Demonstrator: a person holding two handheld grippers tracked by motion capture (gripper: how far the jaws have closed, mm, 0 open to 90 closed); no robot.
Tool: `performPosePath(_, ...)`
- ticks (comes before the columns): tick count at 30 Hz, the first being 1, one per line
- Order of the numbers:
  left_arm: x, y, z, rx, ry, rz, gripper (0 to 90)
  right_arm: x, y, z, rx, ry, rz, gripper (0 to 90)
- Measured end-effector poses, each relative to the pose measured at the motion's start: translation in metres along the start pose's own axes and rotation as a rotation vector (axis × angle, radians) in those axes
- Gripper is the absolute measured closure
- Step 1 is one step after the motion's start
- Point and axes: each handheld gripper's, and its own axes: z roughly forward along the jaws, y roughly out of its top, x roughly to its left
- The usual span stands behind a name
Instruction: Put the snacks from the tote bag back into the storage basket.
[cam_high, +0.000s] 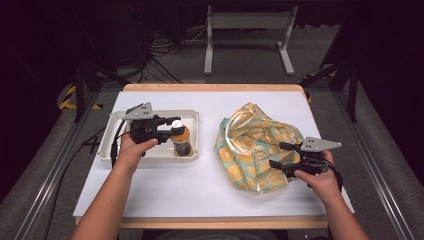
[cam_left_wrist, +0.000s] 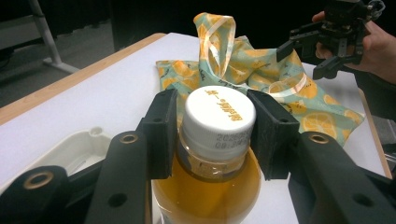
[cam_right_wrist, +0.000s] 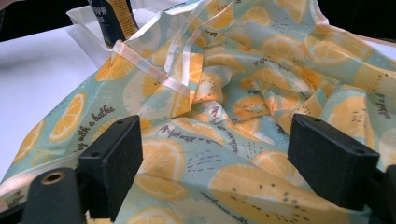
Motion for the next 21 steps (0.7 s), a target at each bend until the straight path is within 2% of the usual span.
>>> performPosePath(5, -0.001, 0.001, -0.001, -0.018, 0.002, -0.007, 50.8, 0.0, 0.0, 0.0, -0.002, 0.001, 0.0, 18.6)
performPosePath(8, -0.002, 0.003, -0.004, -0.029, 0.013, -0.021, 40.3, 0.0, 0.0, 0.0, -0.003, 0.0, 0.001, 18.5)
performPosePath(11, -0.003, 0.005, -0.007, -0.038, 0.025, -0.017, 37.4, 0.0, 0.001, 0.0, -0.004, -0.001, 0.001, 18.3)
performPosePath(16, -0.013, 0.011, -0.022, -0.035, 0.054, -0.014, 34.3, 0.001, 0.002, -0.003, -0.016, -0.018, -0.01, 17.7)
performPosePath(21, -0.026, 0.01, -0.042, -0.025, 0.108, -0.02, 30.1, 0.002, 0.005, -0.005, -0.027, -0.024, -0.015, 17.7)
